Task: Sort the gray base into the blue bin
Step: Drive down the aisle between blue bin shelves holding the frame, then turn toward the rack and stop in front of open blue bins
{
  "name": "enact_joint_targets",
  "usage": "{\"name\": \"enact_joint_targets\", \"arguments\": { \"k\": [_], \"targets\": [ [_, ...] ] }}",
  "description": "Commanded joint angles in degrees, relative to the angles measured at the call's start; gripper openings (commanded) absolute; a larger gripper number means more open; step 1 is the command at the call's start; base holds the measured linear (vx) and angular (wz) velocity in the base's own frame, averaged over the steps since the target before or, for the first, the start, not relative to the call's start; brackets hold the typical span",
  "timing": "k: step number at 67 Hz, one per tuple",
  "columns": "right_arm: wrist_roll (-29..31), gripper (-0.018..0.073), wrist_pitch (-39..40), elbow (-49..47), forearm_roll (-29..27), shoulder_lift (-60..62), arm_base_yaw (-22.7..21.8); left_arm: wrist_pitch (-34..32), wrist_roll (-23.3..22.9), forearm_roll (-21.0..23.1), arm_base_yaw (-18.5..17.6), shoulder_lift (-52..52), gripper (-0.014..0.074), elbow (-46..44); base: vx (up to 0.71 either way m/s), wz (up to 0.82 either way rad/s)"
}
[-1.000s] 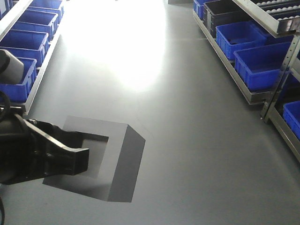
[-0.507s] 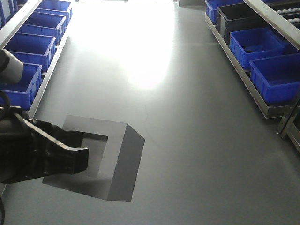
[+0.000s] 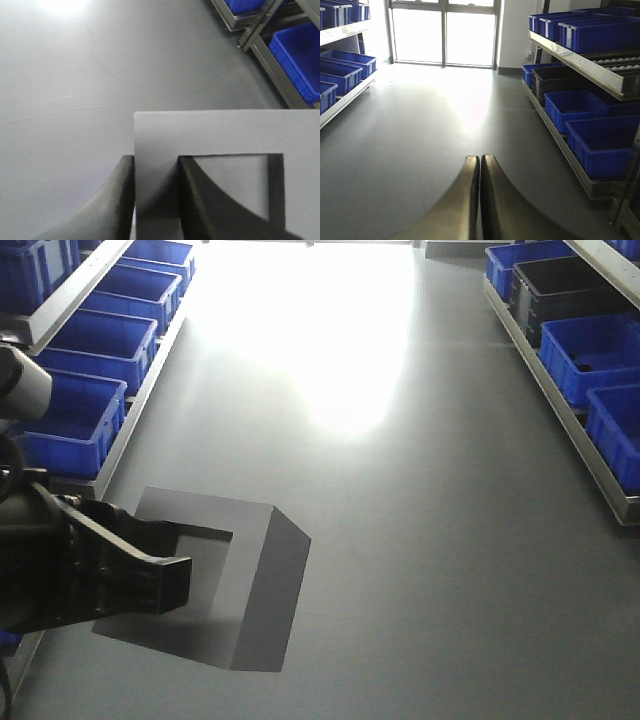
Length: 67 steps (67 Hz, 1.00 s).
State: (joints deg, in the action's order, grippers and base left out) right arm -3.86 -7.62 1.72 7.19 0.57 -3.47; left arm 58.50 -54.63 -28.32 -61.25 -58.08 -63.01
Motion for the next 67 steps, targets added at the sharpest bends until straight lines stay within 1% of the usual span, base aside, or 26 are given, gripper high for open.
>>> {"name": "enact_joint_targets", "arguments": {
  "k": [1,19,67],
  "targets": [
    [0.33,-0.0009,4.33,0.77,0.52,0.85,-0.11,-3.74,-0.50,-2.27,-0.24,0.80,0.0003,-1.65,0.13,0.34],
    [0.33,-0.0009,4.33,0.77,0.52,0.85,-0.11,-3.74,-0.50,-2.27,-0.24,0.80,0.0003,-1.65,0.13,0.45],
    [0.33,-0.0009,4.33,0.77,0.52,0.85,-0.11,-3.74,-0.50,-2.27,-0.24,0.80,0.0003,-1.65,0.15,0.58]
  ]
}}
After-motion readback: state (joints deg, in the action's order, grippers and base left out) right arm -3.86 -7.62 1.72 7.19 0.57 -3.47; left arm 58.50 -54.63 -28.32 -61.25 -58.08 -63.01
